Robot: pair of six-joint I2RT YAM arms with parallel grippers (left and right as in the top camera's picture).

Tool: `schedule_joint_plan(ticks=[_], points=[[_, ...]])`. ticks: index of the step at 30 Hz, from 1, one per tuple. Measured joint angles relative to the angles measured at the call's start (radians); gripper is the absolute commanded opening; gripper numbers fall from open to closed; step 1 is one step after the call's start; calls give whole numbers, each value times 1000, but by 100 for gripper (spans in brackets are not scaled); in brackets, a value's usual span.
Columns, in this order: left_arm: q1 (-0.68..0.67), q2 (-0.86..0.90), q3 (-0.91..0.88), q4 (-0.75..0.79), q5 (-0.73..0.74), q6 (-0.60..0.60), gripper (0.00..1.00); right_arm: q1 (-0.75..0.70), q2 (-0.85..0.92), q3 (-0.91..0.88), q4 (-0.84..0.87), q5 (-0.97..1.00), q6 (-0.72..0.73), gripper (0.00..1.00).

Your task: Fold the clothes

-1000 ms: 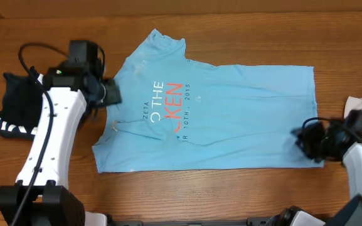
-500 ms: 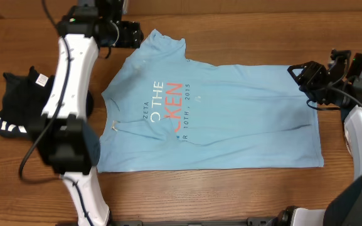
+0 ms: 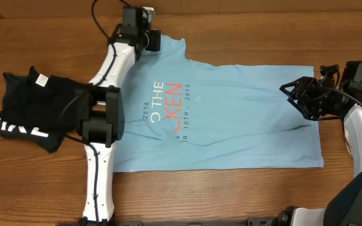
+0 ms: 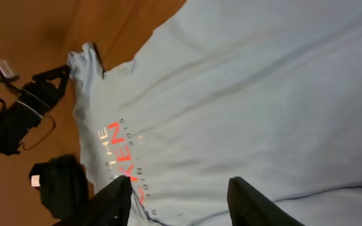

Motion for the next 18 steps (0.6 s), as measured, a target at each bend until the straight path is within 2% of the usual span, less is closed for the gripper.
schedule_joint_plan(ticks=[3,6,8,13,16,18], points=[[-13,18,8,20,-37,3,40,0,0,0,-8,21,-2,53],[-21,51,11,21,-60,10,24,0,0,0,-12,46,-5,53],[-20,53,18,10,-66,14,5,0,0,0,-7,74,-5,53],[-20,66,154,-145,-77,8,4,0,0,0,110,107,-5,52],[-17,72,320,-278,-79,9,4,0,0,0,227,126,-7,43],[-16,72,411,-368,-80,9,4,0,4,0,291,142,-4,44]])
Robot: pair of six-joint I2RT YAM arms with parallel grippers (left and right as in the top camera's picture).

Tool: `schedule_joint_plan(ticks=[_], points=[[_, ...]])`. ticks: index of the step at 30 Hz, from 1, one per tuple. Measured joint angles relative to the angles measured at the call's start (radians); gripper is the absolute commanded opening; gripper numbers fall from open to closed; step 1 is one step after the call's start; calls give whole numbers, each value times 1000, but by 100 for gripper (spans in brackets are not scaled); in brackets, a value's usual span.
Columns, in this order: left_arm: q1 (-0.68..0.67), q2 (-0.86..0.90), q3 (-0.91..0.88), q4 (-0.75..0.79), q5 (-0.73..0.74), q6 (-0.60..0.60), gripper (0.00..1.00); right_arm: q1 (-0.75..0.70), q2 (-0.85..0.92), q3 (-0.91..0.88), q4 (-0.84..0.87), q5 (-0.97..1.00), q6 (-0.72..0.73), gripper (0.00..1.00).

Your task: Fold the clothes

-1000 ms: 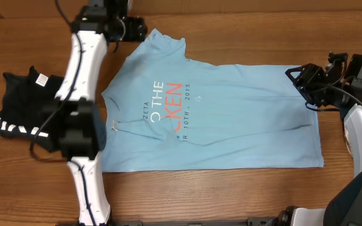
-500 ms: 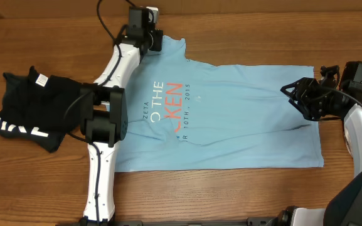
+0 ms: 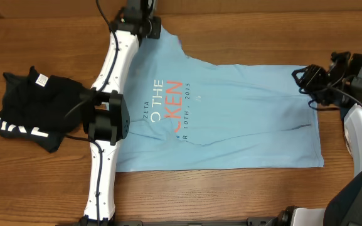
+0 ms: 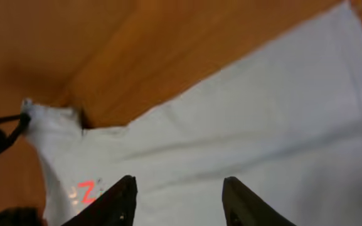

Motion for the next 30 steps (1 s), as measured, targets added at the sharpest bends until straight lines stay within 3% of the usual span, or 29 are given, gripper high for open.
schedule_joint_plan(ticks=[4,11,16,25,27,30], points=[[0,0,126,-215,0,0,4,-7,80,3,135,16,-2,57],[0,0,151,-492,8,0,4,-67,411,84,246,36,-7,56],[0,0,151,-580,8,0,4,-100,558,209,267,24,-19,51],[0,0,152,-686,0,0,4,-98,606,234,380,98,-27,52],[0,0,152,-695,0,0,4,-98,620,234,396,124,-27,60],[0,0,152,-697,0,0,4,-98,634,235,431,143,-27,62]])
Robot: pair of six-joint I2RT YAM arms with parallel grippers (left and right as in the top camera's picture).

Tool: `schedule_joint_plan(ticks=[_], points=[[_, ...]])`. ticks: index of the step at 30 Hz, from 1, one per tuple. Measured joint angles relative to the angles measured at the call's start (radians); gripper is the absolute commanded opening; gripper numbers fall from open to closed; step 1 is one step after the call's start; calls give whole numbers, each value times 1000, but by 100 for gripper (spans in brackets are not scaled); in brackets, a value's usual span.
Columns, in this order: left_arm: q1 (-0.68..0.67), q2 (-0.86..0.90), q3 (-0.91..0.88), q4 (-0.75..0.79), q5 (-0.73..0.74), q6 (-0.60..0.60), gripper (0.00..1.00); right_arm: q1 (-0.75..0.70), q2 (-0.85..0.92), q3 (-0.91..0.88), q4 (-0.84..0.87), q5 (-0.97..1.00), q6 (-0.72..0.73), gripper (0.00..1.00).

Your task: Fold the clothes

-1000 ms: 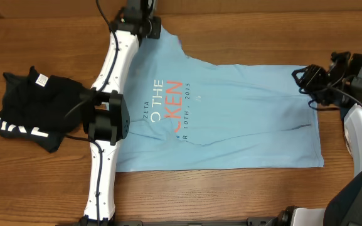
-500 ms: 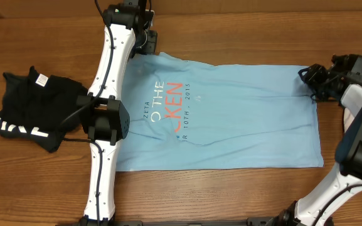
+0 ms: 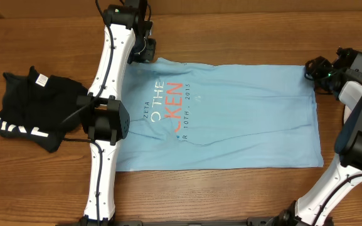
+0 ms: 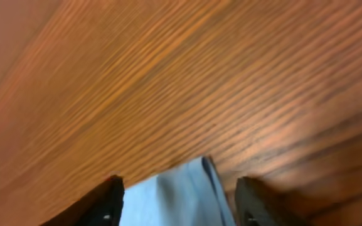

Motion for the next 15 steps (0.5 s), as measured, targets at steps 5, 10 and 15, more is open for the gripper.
schedule_joint_plan(ticks=[5,10,15], points=[[0,0,0,-16,0,0,4,2,22,16,15,2,0,39],[0,0,0,-19,0,0,4,4,30,25,-29,-1,1,26],[0,0,0,-19,0,0,4,5,30,28,-53,-23,2,8]])
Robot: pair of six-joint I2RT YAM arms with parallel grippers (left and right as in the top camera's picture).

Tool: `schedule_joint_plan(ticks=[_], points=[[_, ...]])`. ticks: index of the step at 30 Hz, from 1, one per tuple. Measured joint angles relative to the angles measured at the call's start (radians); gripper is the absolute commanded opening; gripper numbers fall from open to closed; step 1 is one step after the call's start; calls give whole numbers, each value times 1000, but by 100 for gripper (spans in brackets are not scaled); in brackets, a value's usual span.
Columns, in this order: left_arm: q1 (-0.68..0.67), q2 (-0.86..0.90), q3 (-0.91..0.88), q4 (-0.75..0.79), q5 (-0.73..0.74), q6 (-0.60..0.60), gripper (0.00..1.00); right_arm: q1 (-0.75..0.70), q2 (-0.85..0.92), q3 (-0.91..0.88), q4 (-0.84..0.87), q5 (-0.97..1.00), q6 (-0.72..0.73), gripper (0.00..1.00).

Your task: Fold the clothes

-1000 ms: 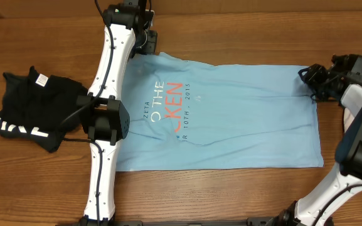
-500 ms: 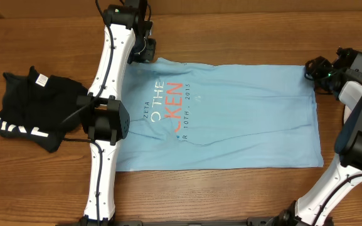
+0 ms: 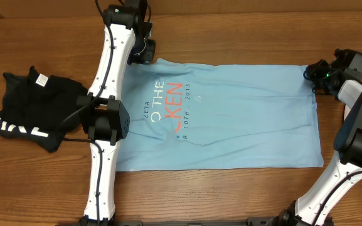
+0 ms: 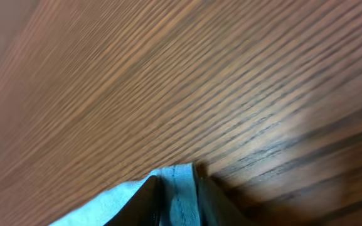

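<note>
A light blue T-shirt (image 3: 231, 119) with red and white lettering lies flat across the table. My right gripper (image 3: 314, 71) is at its far right corner. In the right wrist view the right gripper (image 4: 179, 199) is shut on the shirt's hemmed corner (image 4: 179, 182), with a dark finger (image 4: 144, 202) pressed to each side of the blue cloth. My left gripper (image 3: 144, 50) sits at the shirt's far left corner, touching it. The overhead view does not show how its jaws stand.
A crumpled black garment (image 3: 30, 110) with a white tag lies at the table's left side, beside the left arm (image 3: 108, 119). Bare wooden table (image 3: 243, 34) runs behind the shirt and along the front edge.
My right gripper's fingers stood wide apart on either side of the shirt's far right corner; now they are shut on it. The shirt and the left arm have not visibly moved.
At first the left gripper held the shirt's far left corner raised toward the back, and the right gripper hung open over the shirt's right side. Then the right gripper was nearer the far right corner. Later the shirt lay flat. Now the right gripper grips that corner.
</note>
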Motion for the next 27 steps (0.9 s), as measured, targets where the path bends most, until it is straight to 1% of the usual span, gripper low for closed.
schedule_joint_plan(ticks=[1,5,8,10,12,17,19,24,26,27], points=[[0,0,0,0,0,0,4,0,0,0,-8,-3,2,4],[0,0,0,-4,-8,0,4,2,0,0,-18,-10,-1,4],[0,0,3,-15,-43,0,4,2,-19,-1,-34,-15,-1,4],[0,0,18,-36,-63,0,4,2,-61,-6,-58,-34,-1,4],[1,0,61,-76,-75,0,4,2,-143,-6,-90,-66,-2,4],[15,0,185,-210,-47,0,4,2,-324,-5,-301,-95,-2,4],[32,0,191,-214,-8,0,4,1,-352,-3,-381,-83,-1,4],[51,-2,187,-215,28,0,4,1,-367,-4,-554,-37,-2,4],[51,-27,142,-215,29,0,4,1,-367,-4,-588,-34,-4,4],[49,-68,61,-215,32,0,4,1,-367,-4,-613,-34,-13,4]])
